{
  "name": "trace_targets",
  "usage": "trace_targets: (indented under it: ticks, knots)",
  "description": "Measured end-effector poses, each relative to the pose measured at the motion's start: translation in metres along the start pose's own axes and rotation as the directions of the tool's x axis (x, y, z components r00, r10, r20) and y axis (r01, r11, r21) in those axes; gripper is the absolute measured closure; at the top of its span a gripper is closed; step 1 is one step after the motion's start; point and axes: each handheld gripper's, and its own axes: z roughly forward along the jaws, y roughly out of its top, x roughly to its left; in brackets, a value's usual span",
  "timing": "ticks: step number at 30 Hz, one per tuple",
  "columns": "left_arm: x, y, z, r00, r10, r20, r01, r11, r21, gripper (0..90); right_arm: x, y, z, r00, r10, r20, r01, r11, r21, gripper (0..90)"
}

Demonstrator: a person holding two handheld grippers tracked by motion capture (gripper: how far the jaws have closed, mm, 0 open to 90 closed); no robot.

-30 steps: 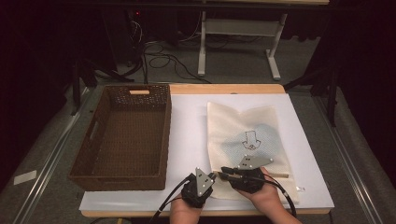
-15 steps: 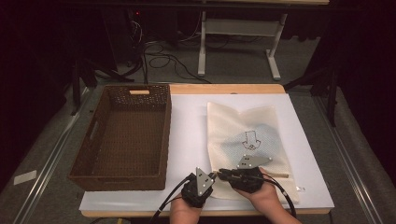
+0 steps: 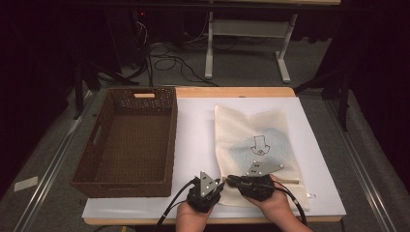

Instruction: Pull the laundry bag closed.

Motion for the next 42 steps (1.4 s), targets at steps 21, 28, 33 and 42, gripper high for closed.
trace_targets:
  ticks: [21,28,33,42]
  knots:
    - [-0.006,0.004,-0.005,0.9976,0.06,-0.035,-0.062,0.997,-0.047,84.1,0.003,-0.005,-0.001,1.0,0.001,-0.008,-0.001,1.0,-0.009,77.6]
    - [-0.007,0.002,-0.003,0.9957,0.078,-0.049,-0.08,0.9962,-0.036,84.0,0.002,-0.005,-0.001,0.9994,0.024,-0.024,-0.024,1.0,-0.017,75.6]
    - [-0.008,0.002,-0.002,0.9955,0.079,-0.051,-0.081,0.9962,-0.033,84.0,0.001,-0.005,-0.002,0.9994,0.029,-0.019,-0.029,0.999,-0.016,81.3]
    - [-0.007,0.003,-0.003,0.9964,0.072,-0.044,-0.074,0.9967,-0.033,83.4,0.0,-0.005,-0.003,0.9995,0.028,-0.013,-0.028,1.0,-0.008,87.5]
